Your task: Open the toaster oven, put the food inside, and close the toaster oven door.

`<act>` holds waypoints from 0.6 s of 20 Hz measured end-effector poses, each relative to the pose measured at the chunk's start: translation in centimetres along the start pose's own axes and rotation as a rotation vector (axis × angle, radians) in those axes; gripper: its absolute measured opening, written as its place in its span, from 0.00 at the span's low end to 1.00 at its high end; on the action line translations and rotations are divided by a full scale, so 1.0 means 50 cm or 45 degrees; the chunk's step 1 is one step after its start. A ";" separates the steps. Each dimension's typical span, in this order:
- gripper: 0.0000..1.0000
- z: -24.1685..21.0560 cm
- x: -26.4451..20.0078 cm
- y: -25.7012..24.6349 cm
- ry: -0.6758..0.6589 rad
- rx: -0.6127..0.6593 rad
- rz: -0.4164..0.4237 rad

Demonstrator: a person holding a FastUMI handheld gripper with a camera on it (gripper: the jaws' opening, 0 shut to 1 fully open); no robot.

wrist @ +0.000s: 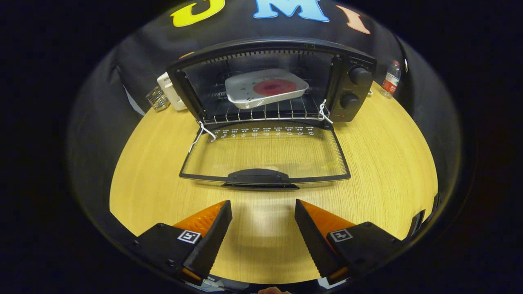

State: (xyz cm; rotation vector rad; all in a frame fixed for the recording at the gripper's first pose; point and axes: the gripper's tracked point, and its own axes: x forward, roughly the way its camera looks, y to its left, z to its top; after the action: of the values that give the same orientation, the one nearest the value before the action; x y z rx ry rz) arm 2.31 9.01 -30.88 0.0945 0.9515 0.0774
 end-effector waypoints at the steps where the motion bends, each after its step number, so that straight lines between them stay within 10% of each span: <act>1: 0.98 -0.005 0.009 -0.006 0.020 -0.018 -0.017; 12: 0.98 0.016 0.069 -0.016 0.102 0.054 -0.065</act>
State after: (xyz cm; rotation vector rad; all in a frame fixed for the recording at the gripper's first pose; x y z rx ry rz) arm 4.98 8.55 -33.32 0.1072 1.0352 0.0140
